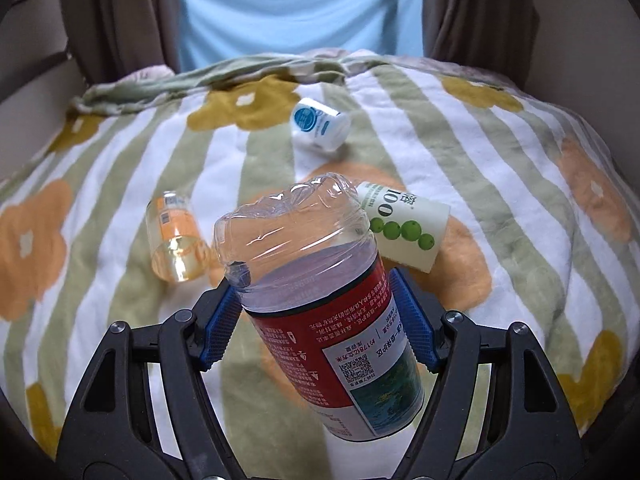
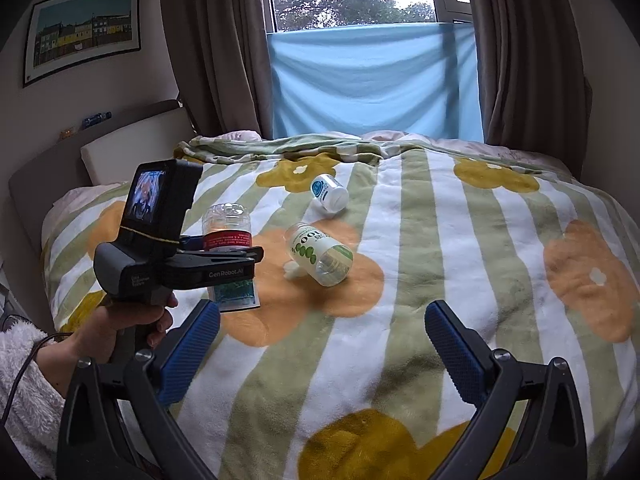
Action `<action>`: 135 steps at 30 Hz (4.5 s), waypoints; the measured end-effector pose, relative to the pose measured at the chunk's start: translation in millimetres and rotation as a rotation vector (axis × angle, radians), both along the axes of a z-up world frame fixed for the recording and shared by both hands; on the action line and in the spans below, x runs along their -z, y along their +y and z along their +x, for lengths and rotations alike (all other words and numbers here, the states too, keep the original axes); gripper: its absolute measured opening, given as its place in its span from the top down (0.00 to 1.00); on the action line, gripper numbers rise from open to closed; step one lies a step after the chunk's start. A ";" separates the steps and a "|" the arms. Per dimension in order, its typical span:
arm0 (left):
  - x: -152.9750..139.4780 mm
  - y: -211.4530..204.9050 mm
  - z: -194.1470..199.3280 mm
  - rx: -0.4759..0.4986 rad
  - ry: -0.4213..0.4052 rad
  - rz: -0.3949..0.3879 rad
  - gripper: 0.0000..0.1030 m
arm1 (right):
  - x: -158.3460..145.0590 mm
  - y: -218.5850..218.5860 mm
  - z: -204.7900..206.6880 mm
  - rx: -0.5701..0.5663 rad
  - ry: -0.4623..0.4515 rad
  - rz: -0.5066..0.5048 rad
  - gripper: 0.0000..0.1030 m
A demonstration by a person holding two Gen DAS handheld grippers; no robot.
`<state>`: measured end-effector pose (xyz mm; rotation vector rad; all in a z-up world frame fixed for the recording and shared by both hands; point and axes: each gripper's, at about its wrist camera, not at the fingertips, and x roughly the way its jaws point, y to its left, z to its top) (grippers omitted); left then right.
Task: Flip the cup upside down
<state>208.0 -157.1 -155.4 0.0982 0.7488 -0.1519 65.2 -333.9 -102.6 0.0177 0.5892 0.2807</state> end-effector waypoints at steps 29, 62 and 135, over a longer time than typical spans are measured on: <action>26.9 -18.5 -26.5 0.200 0.203 0.104 0.40 | 14.1 4.7 -19.4 0.023 0.020 -0.013 0.00; -11.0 9.8 -41.2 0.216 0.159 0.022 0.00 | 9.6 29.2 -11.7 -0.005 0.022 -0.031 0.00; -142.1 137.0 -173.1 -0.043 -0.430 -0.103 0.00 | -62.5 88.0 -37.5 0.288 -0.295 -0.084 0.01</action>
